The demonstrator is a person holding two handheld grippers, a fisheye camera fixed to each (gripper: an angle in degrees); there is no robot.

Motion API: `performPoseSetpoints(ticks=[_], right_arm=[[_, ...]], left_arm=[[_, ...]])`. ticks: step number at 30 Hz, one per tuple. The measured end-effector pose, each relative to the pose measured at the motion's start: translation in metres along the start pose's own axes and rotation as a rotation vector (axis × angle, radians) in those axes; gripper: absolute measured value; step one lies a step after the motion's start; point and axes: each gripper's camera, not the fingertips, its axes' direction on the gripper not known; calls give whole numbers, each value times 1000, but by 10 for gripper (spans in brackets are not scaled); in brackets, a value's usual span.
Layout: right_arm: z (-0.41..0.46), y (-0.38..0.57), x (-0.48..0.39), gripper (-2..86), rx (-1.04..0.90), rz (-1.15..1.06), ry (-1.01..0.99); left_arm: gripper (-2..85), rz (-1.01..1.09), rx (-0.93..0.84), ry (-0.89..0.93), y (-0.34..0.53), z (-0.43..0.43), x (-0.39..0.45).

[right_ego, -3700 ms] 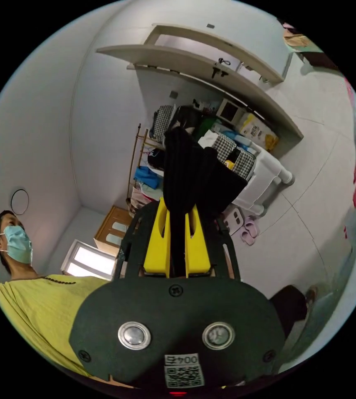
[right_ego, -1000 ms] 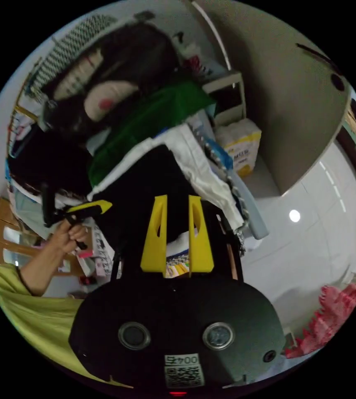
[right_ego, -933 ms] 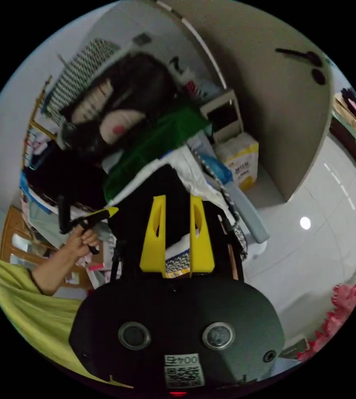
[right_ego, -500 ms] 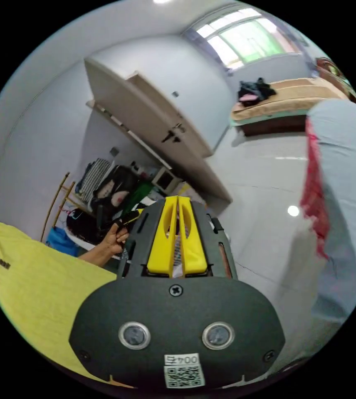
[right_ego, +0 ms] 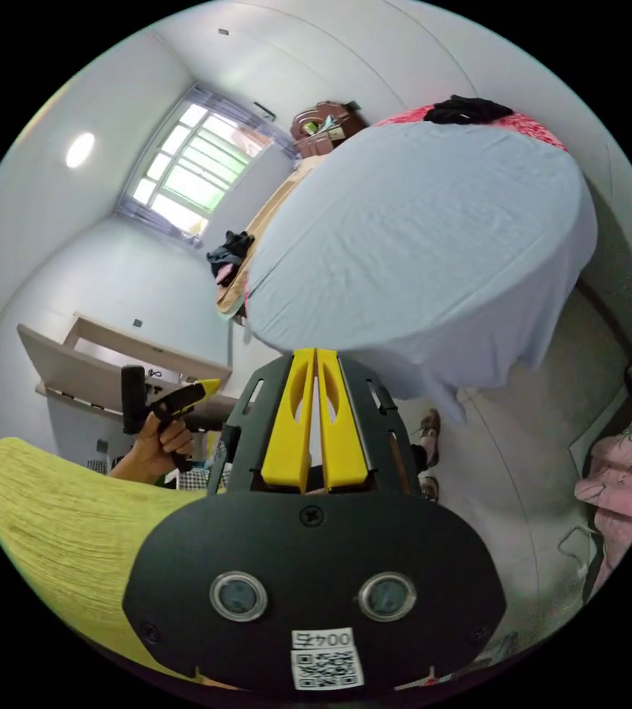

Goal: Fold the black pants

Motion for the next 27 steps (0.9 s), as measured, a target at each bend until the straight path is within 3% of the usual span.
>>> performPoseSetpoints(ticks=[7,13,17,27], right_arm=[[-113,-258,63,-7,-55,-50,229],[-159,-482,96,-7,-327,-137,483],[-179,-613,114,-7,-467,-229,657],[-239,-895,159,-8,-670,-406,719]], left_arm=[[1,78,-52,11,-159,221,-67],[1,105,-97,-62,-289,405,-129],[1,137,-232,-185,-358,533,-172],[1,41,-348,-348,-488,795,-267]])
